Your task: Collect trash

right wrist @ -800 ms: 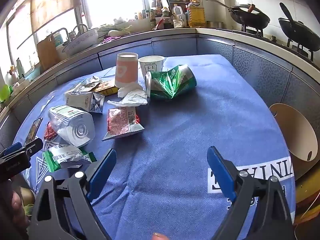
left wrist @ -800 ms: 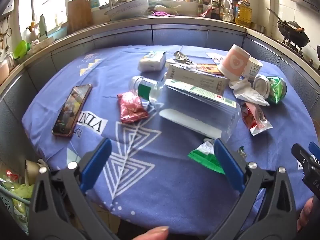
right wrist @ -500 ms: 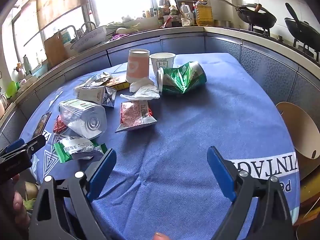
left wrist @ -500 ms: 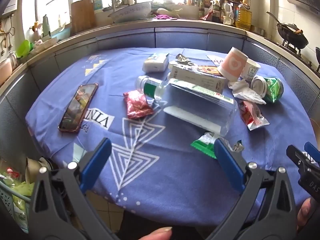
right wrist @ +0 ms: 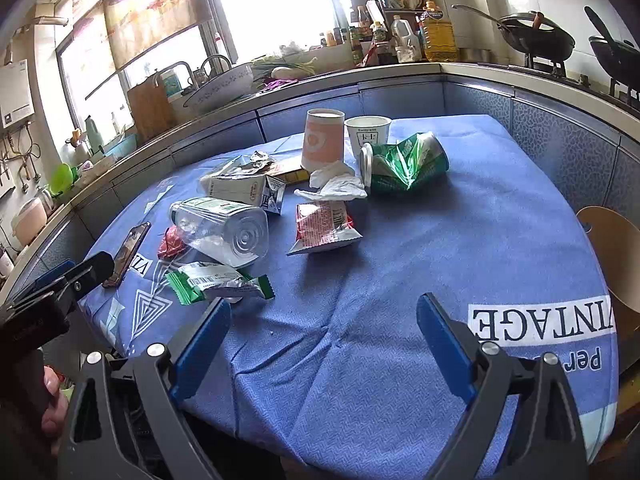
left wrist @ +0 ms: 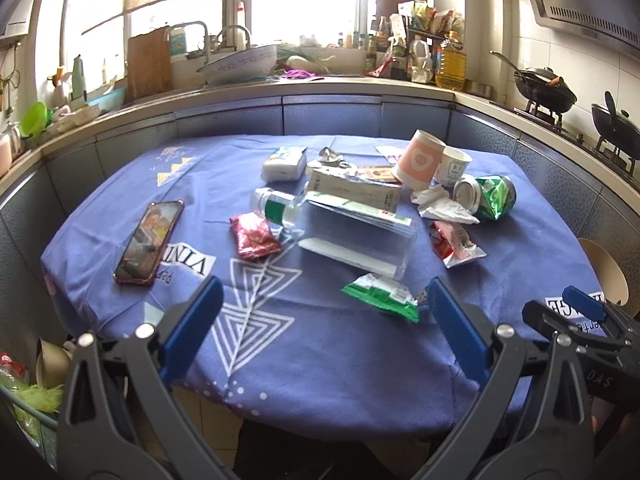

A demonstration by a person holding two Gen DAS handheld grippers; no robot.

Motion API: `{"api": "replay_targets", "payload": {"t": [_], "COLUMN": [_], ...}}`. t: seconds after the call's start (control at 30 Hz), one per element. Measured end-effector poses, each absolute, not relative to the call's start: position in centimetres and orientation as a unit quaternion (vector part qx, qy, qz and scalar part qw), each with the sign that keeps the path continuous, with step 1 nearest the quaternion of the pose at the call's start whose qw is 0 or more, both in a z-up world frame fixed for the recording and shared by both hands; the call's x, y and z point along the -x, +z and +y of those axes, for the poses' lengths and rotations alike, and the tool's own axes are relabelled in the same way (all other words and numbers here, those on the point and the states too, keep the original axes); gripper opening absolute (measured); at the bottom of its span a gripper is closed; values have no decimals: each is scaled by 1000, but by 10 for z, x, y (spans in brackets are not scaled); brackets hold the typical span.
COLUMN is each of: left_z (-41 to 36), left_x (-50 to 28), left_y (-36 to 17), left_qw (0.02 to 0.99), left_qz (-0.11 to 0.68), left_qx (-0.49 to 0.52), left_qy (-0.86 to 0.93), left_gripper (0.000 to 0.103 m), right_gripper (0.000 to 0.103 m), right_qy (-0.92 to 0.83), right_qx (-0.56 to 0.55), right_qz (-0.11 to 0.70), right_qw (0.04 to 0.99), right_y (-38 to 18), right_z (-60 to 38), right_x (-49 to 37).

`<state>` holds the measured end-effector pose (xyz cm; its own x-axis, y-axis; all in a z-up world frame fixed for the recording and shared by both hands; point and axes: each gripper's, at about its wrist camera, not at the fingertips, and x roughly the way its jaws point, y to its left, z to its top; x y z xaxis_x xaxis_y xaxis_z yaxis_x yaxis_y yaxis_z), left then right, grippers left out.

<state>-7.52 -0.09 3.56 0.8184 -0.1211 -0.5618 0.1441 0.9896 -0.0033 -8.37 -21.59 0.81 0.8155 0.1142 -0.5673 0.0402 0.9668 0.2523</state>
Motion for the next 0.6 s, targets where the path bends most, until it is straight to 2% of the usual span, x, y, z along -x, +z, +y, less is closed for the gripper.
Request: {"api": "replay_targets", "payload": {"t": [0.4,0.6], "left_z": [-4,1], "left_x": [91,82], "left_y": [60,59], "left_qw": [970,971], "left_qz": [223,226], "left_qx": [-45,-38], "left_qy": [-81,-69], "left_gripper": [98,98], "right_gripper": [92,92], "right_qy": [12,-6], "right_qx": [-119,-92], "right_qz": [295,298], "right_qw": [948,950], "right_y": [19,25], "right_z": [-211,-213], "right_x": [88,78]}}
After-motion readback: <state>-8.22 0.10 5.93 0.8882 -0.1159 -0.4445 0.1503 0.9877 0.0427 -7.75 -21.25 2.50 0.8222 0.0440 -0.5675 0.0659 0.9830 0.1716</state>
